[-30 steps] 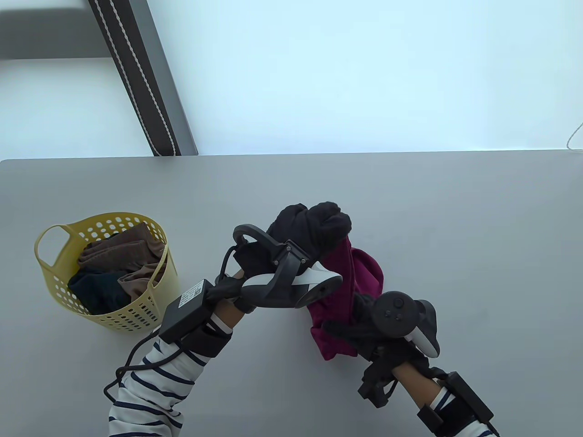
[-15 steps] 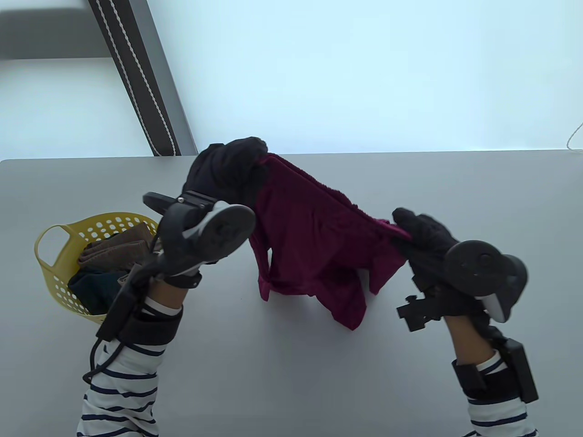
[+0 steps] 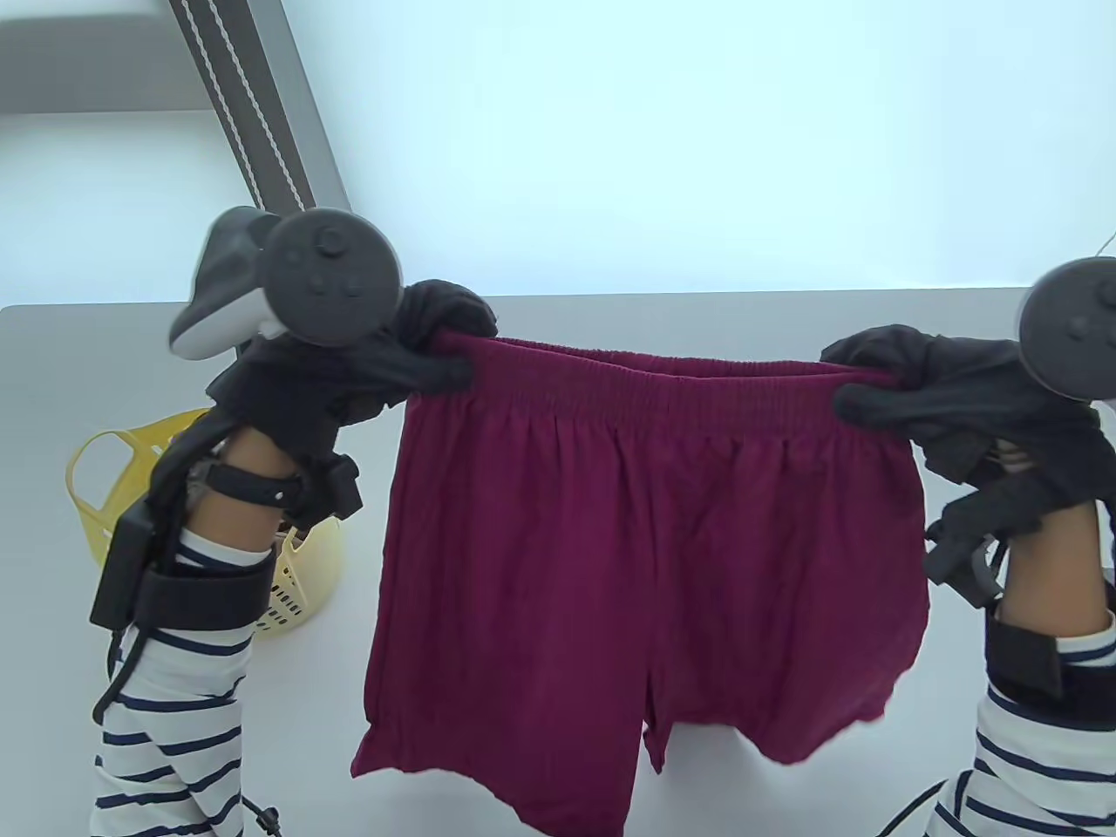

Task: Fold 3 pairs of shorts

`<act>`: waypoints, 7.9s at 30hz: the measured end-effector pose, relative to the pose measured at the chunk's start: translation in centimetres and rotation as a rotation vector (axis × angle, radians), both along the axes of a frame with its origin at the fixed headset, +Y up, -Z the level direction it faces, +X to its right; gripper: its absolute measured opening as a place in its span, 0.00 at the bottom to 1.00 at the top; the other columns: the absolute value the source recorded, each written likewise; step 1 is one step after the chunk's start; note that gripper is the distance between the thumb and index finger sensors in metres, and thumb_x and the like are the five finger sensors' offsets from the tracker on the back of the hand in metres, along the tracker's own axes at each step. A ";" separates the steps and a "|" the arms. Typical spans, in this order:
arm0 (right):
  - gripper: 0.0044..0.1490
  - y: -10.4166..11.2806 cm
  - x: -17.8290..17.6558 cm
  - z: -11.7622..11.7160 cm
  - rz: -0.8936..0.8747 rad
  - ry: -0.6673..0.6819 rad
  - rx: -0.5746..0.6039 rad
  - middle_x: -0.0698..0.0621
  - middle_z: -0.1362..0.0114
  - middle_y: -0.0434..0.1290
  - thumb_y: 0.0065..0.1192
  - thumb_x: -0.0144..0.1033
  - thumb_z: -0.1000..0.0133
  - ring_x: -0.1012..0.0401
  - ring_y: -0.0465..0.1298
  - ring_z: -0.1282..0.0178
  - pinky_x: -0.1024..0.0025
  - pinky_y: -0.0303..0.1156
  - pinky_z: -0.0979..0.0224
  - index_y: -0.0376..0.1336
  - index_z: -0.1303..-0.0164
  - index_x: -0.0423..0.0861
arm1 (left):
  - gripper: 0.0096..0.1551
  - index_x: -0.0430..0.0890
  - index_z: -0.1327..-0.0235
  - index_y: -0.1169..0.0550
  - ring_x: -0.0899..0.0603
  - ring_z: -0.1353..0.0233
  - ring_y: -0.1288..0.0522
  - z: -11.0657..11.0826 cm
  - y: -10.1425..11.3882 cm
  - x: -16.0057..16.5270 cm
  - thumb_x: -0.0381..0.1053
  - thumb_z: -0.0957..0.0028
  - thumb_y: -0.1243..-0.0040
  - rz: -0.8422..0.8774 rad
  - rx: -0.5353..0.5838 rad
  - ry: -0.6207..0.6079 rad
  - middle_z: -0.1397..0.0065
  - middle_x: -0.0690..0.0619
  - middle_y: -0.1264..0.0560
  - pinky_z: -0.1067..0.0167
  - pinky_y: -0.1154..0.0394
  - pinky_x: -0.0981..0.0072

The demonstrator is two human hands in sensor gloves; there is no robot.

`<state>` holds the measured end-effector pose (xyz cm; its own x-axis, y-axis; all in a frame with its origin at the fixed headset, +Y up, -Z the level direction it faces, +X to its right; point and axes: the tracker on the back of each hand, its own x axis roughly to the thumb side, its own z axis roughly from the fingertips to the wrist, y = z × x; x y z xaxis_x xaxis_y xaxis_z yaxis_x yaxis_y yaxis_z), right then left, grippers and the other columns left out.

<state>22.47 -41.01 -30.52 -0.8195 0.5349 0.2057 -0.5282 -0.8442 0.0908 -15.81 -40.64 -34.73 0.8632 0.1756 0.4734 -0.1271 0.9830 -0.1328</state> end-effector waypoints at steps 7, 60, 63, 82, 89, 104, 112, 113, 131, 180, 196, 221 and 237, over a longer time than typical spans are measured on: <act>0.29 -0.9 -4.8 0.3 0.279 -0.588 0.888 0.56 0.34 0.77 0.62 0.43 0.51 0.49 0.78 0.29 0.40 0.65 0.27 0.62 0.39 0.55 | 0.24 0.64 0.43 0.37 0.46 0.28 0.22 -0.5 -0.7 3.1 0.57 0.54 0.50 -0.283 0.854 0.549 0.32 0.57 0.29 0.27 0.29 0.38; 0.63 -31.6 -10.1 -5.6 0.498 -0.045 -0.670 0.20 0.42 0.71 0.36 0.65 0.45 0.41 0.86 0.56 0.53 0.83 0.60 0.41 0.24 0.21 | 0.43 0.43 0.25 0.32 0.29 0.25 0.27 4.3 -33.7 2.7 0.59 0.49 0.76 -0.926 0.092 0.000 0.17 0.26 0.41 0.30 0.36 0.27; 0.65 -33.7 -9.5 -7.6 0.600 -0.171 -0.756 0.16 0.48 0.71 0.34 0.68 0.46 0.40 0.86 0.58 0.55 0.84 0.63 0.41 0.23 0.21 | 0.42 0.48 0.30 0.26 0.29 0.26 0.27 4.5 -34.3 2.8 0.60 0.49 0.76 -0.922 0.018 -0.016 0.17 0.27 0.41 0.30 0.36 0.27; 0.55 -36.0 -9.3 -9.5 0.420 -0.160 -0.516 0.48 0.23 0.16 0.27 0.68 0.50 0.42 0.18 0.25 0.41 0.21 0.27 0.17 0.25 0.55 | 0.47 0.47 0.22 0.62 0.33 0.23 0.34 10.8 -31.6 6.4 0.64 0.51 0.73 -0.704 0.185 -0.334 0.15 0.33 0.55 0.27 0.39 0.30; 0.55 -29.4 -7.1 -7.6 0.526 -0.284 -0.274 0.22 0.30 0.63 0.36 0.61 0.43 0.31 0.71 0.36 0.42 0.70 0.39 0.46 0.20 0.30 | 0.43 0.37 0.19 0.48 0.30 0.27 0.24 5.3 -34.7 4.8 0.57 0.47 0.76 -1.110 0.186 0.014 0.17 0.42 0.33 0.31 0.33 0.30; 0.55 -37.1 -6.1 -10.1 0.548 -0.280 -0.653 0.22 0.27 0.24 0.32 0.60 0.45 0.21 0.30 0.32 0.29 0.38 0.30 0.21 0.24 0.41 | 0.40 0.58 0.29 0.37 0.33 0.21 0.30 6.4 -33.0 2.4 0.70 0.56 0.66 -0.758 -0.280 -0.268 0.14 0.45 0.40 0.26 0.36 0.32; 0.57 -37.1 -5.3 -9.7 0.508 -0.260 -0.559 0.33 0.26 0.17 0.28 0.64 0.47 0.32 0.23 0.28 0.37 0.29 0.28 0.12 0.30 0.45 | 0.43 0.58 0.26 0.45 0.33 0.20 0.34 7.5 -33.8 1.2 0.71 0.58 0.64 -0.777 -0.240 -0.288 0.13 0.44 0.47 0.26 0.39 0.32; 0.58 -36.5 -5.1 -9.3 0.490 -0.254 -0.489 0.33 0.27 0.16 0.28 0.64 0.47 0.32 0.22 0.29 0.37 0.28 0.28 0.10 0.32 0.45 | 0.45 0.57 0.24 0.46 0.32 0.20 0.33 7.7 -33.7 1.1 0.71 0.58 0.65 -0.793 -0.194 -0.275 0.13 0.43 0.47 0.26 0.39 0.31; 0.48 -31.4 -2.6 3.9 0.910 0.322 -0.571 0.34 0.25 0.60 0.54 0.51 0.46 0.36 0.64 0.28 0.42 0.62 0.32 0.49 0.23 0.35 | 0.57 0.37 0.21 0.45 0.37 0.29 0.25 11.8 -35.7 -2.4 0.70 0.59 0.66 -0.906 -0.042 -0.124 0.20 0.34 0.36 0.31 0.31 0.32; 0.25 -21.3 4.5 6.0 0.579 -0.075 0.088 0.55 0.41 0.78 0.65 0.43 0.56 0.58 0.83 0.43 0.57 0.76 0.35 0.67 0.47 0.59 | 0.21 0.54 0.48 0.24 0.47 0.43 0.16 13.8 -21.4 -3.4 0.61 0.50 0.45 -0.601 0.401 0.072 0.40 0.56 0.20 0.30 0.27 0.39; 0.36 -26.9 4.5 -1.4 0.544 -0.328 -0.359 0.37 0.32 0.69 0.52 0.42 0.45 0.41 0.74 0.36 0.42 0.66 0.34 0.56 0.28 0.41 | 0.28 0.54 0.33 0.31 0.41 0.31 0.21 5.5 -20.7 2.1 0.56 0.48 0.48 -0.908 0.337 0.204 0.24 0.45 0.29 0.29 0.31 0.34; 0.66 -34.8 1.2 0.7 0.803 -0.166 -0.717 0.18 0.55 0.76 0.39 0.63 0.45 0.39 0.87 0.61 0.49 0.83 0.61 0.45 0.33 0.10 | 0.30 0.58 0.32 0.39 0.52 0.33 0.19 16.4 -27.0 -1.3 0.58 0.49 0.53 -0.659 0.505 -0.182 0.27 0.58 0.28 0.27 0.27 0.46; 0.46 -33.4 6.1 -0.3 0.292 -0.668 -0.361 0.36 0.55 0.78 0.68 0.44 0.51 0.58 0.86 0.68 0.62 0.82 0.61 0.58 0.32 0.28 | 0.30 0.58 0.31 0.39 0.52 0.33 0.19 14.9 -30.6 -2.2 0.58 0.49 0.54 -0.794 0.492 -0.143 0.27 0.58 0.28 0.28 0.27 0.46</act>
<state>28.56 -74.45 -30.80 -0.8250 0.2205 -0.5203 -0.3302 -0.9353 0.1273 -18.03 -71.23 -19.86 0.5729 -0.6862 0.4483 0.5885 0.7251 0.3577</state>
